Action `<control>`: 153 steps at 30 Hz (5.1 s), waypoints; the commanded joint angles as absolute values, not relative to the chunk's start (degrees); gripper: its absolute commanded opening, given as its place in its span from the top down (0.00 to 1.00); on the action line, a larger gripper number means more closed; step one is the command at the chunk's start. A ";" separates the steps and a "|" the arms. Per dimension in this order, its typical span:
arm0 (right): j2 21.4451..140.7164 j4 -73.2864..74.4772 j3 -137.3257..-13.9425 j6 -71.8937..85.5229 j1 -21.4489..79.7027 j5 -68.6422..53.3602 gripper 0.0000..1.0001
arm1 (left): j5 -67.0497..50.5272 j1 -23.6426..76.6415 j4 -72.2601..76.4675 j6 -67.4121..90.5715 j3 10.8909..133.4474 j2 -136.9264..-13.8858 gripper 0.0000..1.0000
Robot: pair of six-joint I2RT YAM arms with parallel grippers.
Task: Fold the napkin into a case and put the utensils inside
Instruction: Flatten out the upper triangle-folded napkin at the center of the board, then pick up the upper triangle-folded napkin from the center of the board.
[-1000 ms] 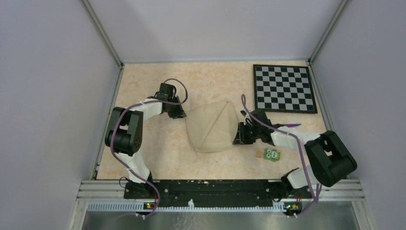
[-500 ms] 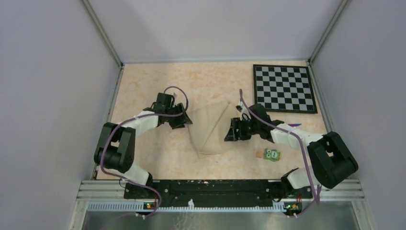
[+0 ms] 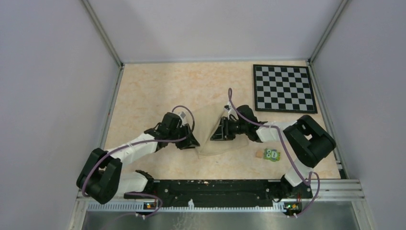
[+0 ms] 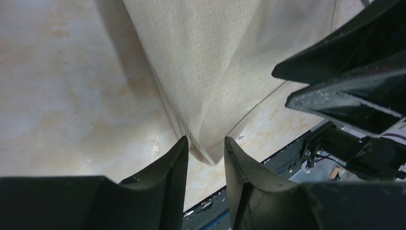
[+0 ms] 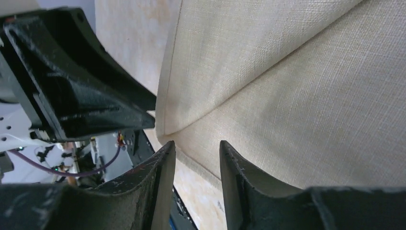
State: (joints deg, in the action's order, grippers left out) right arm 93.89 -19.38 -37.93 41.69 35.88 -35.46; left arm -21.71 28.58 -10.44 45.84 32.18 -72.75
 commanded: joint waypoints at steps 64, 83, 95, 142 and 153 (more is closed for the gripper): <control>103.98 -41.01 -36.05 53.93 47.37 -40.68 0.99 | -24.50 22.11 -2.18 48.03 37.80 -77.25 0.69; 109.38 -46.03 -32.03 53.54 50.36 -36.81 0.96 | -27.08 16.98 -0.65 44.65 44.69 -88.89 0.71; 99.40 -30.09 -41.07 47.59 50.10 -35.29 0.77 | -27.74 15.93 -0.48 43.43 47.77 -93.92 0.71; 79.44 15.58 -46.58 23.93 54.56 -7.00 0.31 | -14.78 15.55 -25.01 36.02 52.56 -69.74 0.01; 92.77 30.36 -66.33 28.58 65.19 4.80 0.47 | -8.97 14.70 -27.33 33.61 53.96 -67.22 0.01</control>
State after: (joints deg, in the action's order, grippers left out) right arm 87.44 24.69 -58.59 26.50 62.22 -0.86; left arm -10.96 15.38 -27.31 35.77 53.01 -68.51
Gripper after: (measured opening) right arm 0.595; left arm 0.987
